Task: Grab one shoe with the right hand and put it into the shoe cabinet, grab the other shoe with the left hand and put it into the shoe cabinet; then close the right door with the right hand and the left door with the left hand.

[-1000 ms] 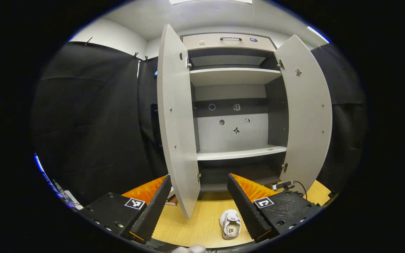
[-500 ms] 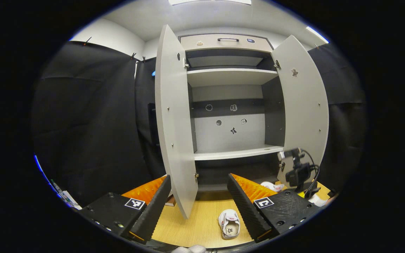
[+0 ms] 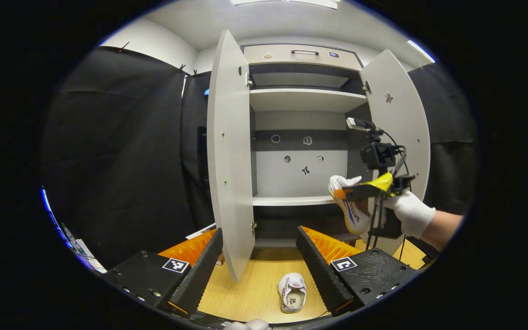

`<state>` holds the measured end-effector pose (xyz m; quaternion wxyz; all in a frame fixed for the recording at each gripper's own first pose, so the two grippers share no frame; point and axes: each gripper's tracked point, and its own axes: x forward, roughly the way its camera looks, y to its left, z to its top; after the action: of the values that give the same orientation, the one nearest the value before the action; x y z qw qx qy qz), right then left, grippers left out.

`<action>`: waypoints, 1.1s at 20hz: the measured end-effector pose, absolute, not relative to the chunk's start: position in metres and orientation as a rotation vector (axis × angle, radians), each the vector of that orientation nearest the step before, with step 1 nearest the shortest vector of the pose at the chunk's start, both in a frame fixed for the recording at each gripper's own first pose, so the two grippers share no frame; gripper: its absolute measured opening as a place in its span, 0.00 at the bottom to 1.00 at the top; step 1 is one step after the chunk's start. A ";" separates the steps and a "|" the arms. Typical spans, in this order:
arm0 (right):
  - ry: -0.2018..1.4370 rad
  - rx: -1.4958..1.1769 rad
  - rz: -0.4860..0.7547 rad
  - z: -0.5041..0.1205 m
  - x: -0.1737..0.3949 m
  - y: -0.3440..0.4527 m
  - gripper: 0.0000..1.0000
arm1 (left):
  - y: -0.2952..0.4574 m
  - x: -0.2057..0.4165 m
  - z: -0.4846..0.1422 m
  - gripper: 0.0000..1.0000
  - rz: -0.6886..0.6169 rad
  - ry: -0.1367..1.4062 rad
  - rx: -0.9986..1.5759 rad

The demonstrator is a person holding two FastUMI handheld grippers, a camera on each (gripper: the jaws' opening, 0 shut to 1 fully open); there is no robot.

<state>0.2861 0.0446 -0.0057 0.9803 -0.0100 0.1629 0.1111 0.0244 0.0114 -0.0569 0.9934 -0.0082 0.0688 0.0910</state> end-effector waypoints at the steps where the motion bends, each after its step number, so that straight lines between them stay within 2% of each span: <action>1: 0.321 -0.021 0.219 0.001 0.308 0.051 0.06 | 0.014 0.023 -0.057 0.97 0.193 0.136 -0.016; 6: 0.303 -0.037 0.178 0.031 0.396 0.053 0.06 | 0.021 0.020 -0.058 0.96 0.245 0.145 -0.012; 11: 0.356 -0.114 0.134 0.016 0.483 0.051 0.05 | 0.025 0.017 -0.060 0.96 0.294 0.160 -0.017; 16: 0.444 -0.148 0.112 -0.015 0.524 0.050 0.06 | 0.026 0.017 -0.062 0.96 0.310 0.170 -0.011; 22: 0.627 -0.072 0.094 -0.044 0.534 0.051 0.05 | 0.023 0.022 -0.061 0.96 0.307 0.165 -0.012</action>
<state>0.5342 0.0511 -0.0435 0.9496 -0.0354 0.3081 0.0460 0.0218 0.0227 -0.0607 0.9849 -0.0058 0.0822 0.1525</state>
